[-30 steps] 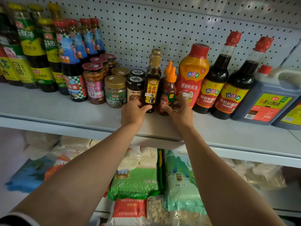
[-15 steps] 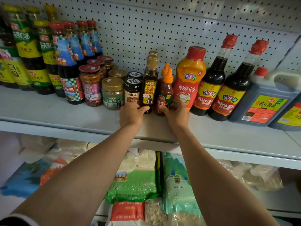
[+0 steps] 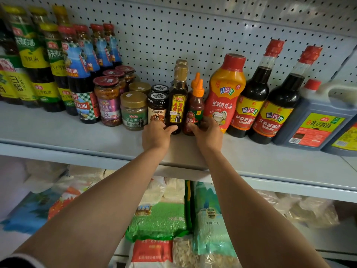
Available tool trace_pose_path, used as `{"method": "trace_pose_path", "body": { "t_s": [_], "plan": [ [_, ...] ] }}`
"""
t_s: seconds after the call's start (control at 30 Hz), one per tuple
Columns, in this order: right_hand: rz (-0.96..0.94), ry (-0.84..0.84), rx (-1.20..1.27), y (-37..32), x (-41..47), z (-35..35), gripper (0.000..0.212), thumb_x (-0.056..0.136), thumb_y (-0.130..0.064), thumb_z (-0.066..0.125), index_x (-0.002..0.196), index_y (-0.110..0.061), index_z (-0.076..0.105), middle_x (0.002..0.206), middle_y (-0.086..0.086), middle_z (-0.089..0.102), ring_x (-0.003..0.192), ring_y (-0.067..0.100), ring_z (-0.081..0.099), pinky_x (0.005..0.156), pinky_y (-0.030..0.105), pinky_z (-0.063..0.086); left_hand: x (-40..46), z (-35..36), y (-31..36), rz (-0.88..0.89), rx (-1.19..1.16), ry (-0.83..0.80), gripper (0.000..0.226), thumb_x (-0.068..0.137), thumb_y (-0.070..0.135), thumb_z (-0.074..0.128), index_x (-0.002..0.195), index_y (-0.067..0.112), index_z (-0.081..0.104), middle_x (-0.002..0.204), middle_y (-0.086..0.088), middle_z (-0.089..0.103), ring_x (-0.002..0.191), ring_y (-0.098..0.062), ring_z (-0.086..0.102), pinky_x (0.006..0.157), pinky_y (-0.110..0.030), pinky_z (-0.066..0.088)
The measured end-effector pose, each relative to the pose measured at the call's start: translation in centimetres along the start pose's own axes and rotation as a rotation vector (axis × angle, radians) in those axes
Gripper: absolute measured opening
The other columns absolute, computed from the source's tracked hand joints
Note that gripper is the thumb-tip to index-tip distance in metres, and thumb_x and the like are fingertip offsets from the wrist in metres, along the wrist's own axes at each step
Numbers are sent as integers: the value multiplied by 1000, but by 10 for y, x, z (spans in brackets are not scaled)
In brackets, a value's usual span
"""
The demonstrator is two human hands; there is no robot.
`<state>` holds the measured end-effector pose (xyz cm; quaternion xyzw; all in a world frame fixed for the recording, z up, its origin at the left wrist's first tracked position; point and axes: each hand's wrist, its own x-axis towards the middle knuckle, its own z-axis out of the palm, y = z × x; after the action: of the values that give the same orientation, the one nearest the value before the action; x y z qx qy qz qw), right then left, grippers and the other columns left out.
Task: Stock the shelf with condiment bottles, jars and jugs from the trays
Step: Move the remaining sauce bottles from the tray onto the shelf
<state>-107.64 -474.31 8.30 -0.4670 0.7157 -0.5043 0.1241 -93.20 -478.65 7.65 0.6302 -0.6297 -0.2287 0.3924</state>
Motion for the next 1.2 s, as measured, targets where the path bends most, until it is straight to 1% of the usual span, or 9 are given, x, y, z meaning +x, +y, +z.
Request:
{"method": "trace_pose_path", "body": {
  "t_s": [0.1, 0.43, 0.6, 0.73, 0.83, 0.97, 1.03, 1.13, 1.2],
  "plan": [
    [-6, -3, -13, 0, -1, 0, 46, 86, -46, 74, 124, -23, 61, 117, -3, 70, 104, 16, 64, 76, 26, 42, -1, -1, 2, 10, 27, 3, 46, 83, 52, 72, 54, 23, 49, 61, 3, 52, 66, -22, 56, 55, -28, 30],
    [-39, -1, -75, 4, 3, 3, 46, 87, -47, 71, 124, -22, 62, 115, -2, 69, 103, 18, 63, 75, 27, 42, 1, 2, 2, 12, 72, 23, 47, 83, 53, 71, 55, 25, 47, 63, 3, 51, 65, -19, 52, 48, -25, 25],
    [66, -13, -25, 1, 0, 0, 51, 85, -48, 74, 121, -17, 55, 114, -2, 65, 92, 11, 55, 76, 28, 40, -3, 1, 2, 25, 84, 31, 46, 84, 54, 70, 58, 22, 50, 69, 0, 58, 73, -23, 59, 57, -29, 32],
    [66, -27, 1, -6, -10, -8, 51, 85, -46, 75, 120, -15, 55, 110, -1, 66, 99, 16, 61, 77, 27, 41, -20, -13, 2, 54, 28, 21, 36, 84, 50, 72, 84, 14, 65, 89, -5, 67, 88, -25, 62, 70, -35, 46],
    [74, -12, 33, -8, -30, -17, 50, 84, -42, 77, 119, -14, 54, 108, -2, 65, 98, 16, 61, 77, 25, 40, -41, -25, -7, 40, -74, 38, 42, 80, 47, 77, 102, 13, 67, 99, -4, 70, 93, -22, 64, 79, -35, 52],
    [65, 15, 47, -7, -77, -32, 52, 82, -39, 79, 121, -14, 54, 110, 0, 67, 92, 15, 63, 77, 25, 43, -73, -40, -17, 53, -202, -16, 48, 76, 41, 83, 110, 14, 61, 102, 0, 66, 93, -16, 63, 82, -28, 50],
    [76, 38, 59, -6, -103, -41, 52, 83, -39, 79, 122, -15, 54, 108, -1, 67, 90, 14, 64, 79, 28, 49, -90, -49, -20, 47, -276, -46, 52, 76, 40, 83, 115, 15, 59, 105, 1, 65, 94, -15, 62, 81, -26, 49],
    [108, 61, 33, 1, -143, -52, 51, 83, -41, 77, 121, -16, 55, 105, 0, 68, 91, 16, 65, 83, 39, 55, -119, -60, -34, 79, -312, -91, 54, 76, 42, 82, 117, 18, 57, 106, 0, 64, 91, -16, 63, 79, -27, 51],
    [122, 52, -13, 12, -169, -55, 49, 83, -41, 77, 121, -17, 56, 105, -1, 68, 92, 18, 65, 84, 42, 55, -140, -63, -55, 119, -285, -116, 53, 75, 42, 83, 116, 18, 58, 104, -1, 63, 90, -18, 63, 78, -32, 53]
  ]
}}
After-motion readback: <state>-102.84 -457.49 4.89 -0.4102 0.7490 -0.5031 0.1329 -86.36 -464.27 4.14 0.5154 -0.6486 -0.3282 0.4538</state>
